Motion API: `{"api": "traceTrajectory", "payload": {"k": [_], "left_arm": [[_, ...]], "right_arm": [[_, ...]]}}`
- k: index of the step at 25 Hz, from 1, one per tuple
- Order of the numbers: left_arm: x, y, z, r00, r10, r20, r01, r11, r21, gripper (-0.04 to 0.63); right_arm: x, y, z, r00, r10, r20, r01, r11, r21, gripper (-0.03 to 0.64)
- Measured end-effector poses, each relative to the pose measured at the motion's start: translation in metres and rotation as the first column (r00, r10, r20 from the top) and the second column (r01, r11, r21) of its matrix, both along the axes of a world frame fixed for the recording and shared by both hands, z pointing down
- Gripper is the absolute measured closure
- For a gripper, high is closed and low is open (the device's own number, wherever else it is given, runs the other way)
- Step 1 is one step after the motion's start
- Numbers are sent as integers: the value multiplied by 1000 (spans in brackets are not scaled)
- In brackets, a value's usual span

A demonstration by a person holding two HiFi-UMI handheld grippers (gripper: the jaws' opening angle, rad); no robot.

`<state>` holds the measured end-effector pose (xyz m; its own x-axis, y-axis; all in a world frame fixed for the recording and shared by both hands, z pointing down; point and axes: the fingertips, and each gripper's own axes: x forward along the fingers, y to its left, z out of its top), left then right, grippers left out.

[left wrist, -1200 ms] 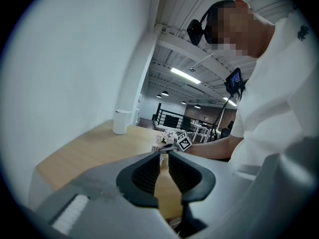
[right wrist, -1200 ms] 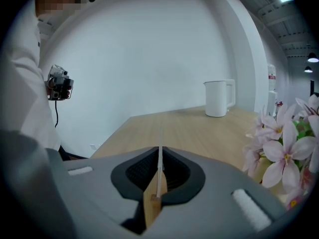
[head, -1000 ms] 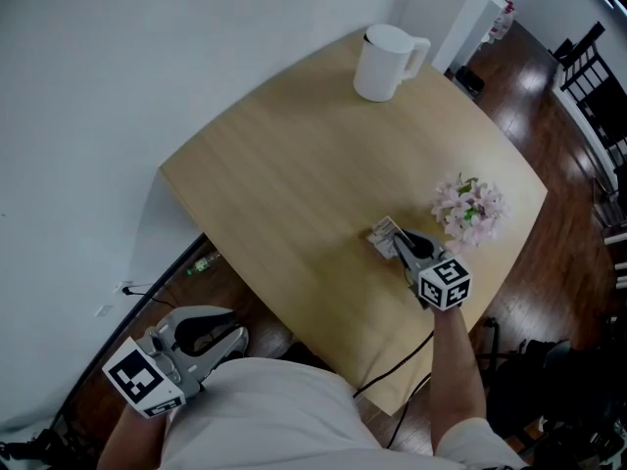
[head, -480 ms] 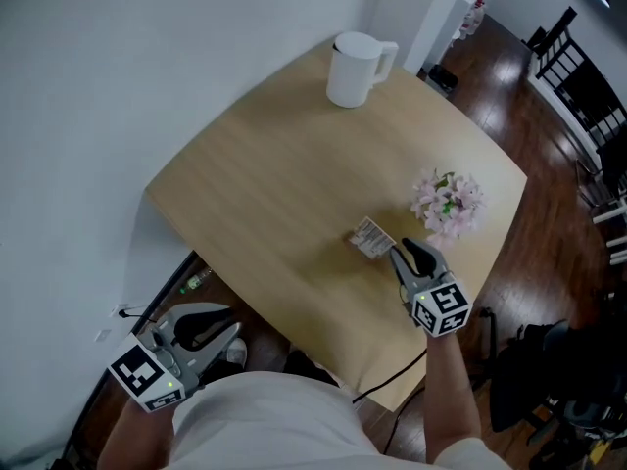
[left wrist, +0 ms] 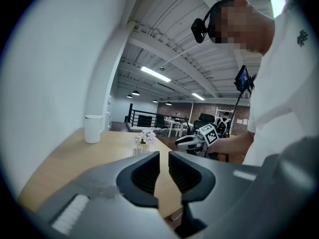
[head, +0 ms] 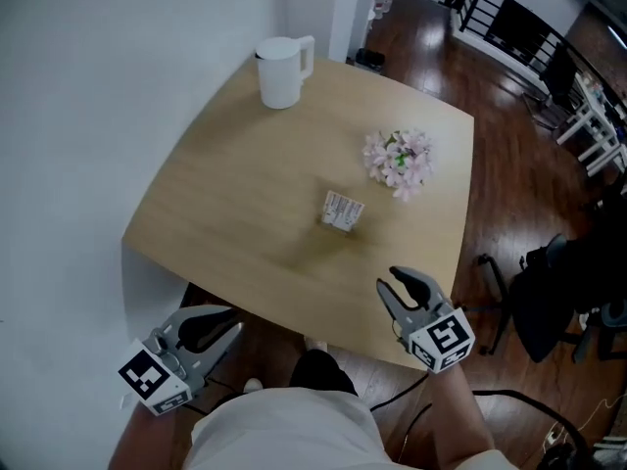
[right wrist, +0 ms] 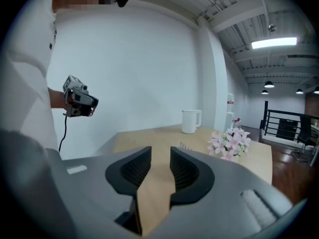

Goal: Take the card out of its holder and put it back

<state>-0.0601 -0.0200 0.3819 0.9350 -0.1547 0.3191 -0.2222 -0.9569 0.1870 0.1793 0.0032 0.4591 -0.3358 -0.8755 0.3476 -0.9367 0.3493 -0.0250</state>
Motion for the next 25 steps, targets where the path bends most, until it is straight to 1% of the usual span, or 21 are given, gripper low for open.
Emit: {"api": "traceTrajectory", "payload": {"k": [5,11,13,16,19,23,25], "left_arm": [[-47,31,6,996,86,-24,-86,996,-4,534],[-105,77,2,984,174,-46,-174,985,10,534],[-125,94,2,977,206,-51,-206,978,12,534],[-152,114,4,968,246,-55,-246,969,5,534],[-173,129,2,959,276,-60,-276,961,5,534],[-183,139,-5,952,297,-80,-295,955,30,534],[-185,144,-10,951,296,-90,-293,955,46,534]], "right_arm": [[-56,96,-7,989,146,13,-145,989,-20,493],[-130,193,-18,964,267,-12,-268,962,-51,488],[-154,219,-26,953,303,-16,-304,952,-45,488],[-190,249,-39,937,348,-7,-348,937,-27,485],[-223,271,-51,928,372,-4,-372,928,-19,483],[-244,287,-62,920,392,-16,-392,920,-10,483],[-250,292,-65,922,387,-21,-388,922,-9,485]]}}
